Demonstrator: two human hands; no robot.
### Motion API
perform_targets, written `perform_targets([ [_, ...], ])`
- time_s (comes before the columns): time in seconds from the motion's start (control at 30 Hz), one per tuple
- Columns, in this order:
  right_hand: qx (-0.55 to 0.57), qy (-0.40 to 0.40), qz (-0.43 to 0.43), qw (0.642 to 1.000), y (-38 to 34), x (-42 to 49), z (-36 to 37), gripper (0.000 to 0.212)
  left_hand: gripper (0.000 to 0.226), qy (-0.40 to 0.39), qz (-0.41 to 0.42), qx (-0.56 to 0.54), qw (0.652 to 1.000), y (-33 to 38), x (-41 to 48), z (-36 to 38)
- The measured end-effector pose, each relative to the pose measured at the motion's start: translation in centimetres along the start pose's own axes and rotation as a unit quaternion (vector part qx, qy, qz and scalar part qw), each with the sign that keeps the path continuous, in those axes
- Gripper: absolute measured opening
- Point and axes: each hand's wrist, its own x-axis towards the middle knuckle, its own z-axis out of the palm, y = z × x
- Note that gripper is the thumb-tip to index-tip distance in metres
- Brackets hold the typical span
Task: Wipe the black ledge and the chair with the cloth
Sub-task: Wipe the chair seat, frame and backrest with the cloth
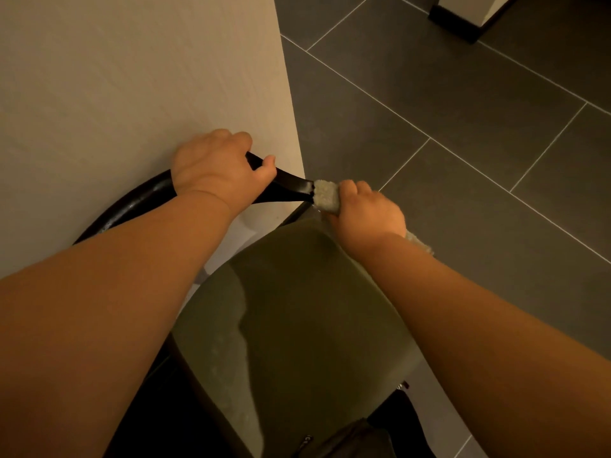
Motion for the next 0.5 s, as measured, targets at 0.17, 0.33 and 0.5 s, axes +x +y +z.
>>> perform_targets([
  [0.17, -0.065, 0.041, 0.057, 0.995, 3.7, -6.9, 0.3, 0.063, 0.053, 0.001, 0.006, 0.007, 1.0, -0.2, 0.1, 0.0],
  [0.33, -0.033, 0.008, 0.073, 0.997, 1.8, -3.3, 0.0, 0.045, 0.055, 0.001, -0.004, 0.017, 1.0, -0.2, 0.3, 0.4],
  [0.5, -0.014, 0.019, 0.026, 0.999, 1.6, -3.2, 0.2, 0.052, 0.056, -0.01, -0.007, 0.024, 1.0, 0.0, 0.1, 0.4],
])
